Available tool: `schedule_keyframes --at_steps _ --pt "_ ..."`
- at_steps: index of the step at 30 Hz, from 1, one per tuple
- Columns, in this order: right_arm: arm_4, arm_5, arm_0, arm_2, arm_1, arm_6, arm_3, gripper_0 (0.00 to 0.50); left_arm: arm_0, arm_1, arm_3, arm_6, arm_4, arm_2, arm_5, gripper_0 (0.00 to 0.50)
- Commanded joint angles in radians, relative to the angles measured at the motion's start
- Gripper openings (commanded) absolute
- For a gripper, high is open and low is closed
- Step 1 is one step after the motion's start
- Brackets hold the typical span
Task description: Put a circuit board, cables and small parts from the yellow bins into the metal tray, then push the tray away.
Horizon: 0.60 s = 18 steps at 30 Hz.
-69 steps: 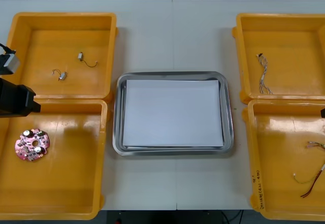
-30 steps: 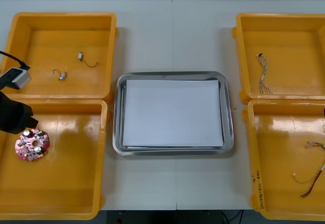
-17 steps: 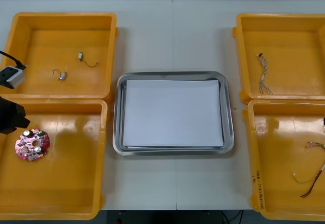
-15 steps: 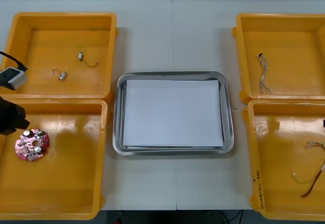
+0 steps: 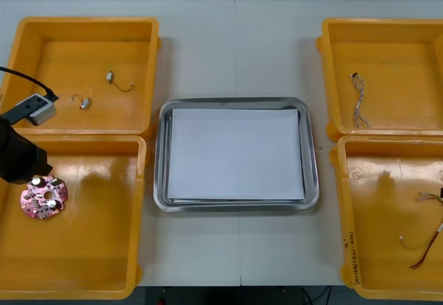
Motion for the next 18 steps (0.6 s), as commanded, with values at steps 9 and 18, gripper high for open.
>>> schedule_keyframes --at_steps 9,18 --pt "-0.018 -0.037 0.065 -0.041 0.019 -0.076 0.044 0.500 0.028 0.098 0.067 -0.378 0.051 -0.026 -0.114 0.500" --pt "-0.009 -0.097 0.063 -0.035 0.057 -0.114 0.121 0.500 0.064 0.184 0.068 -0.398 0.009 -0.158 -0.304 0.500"
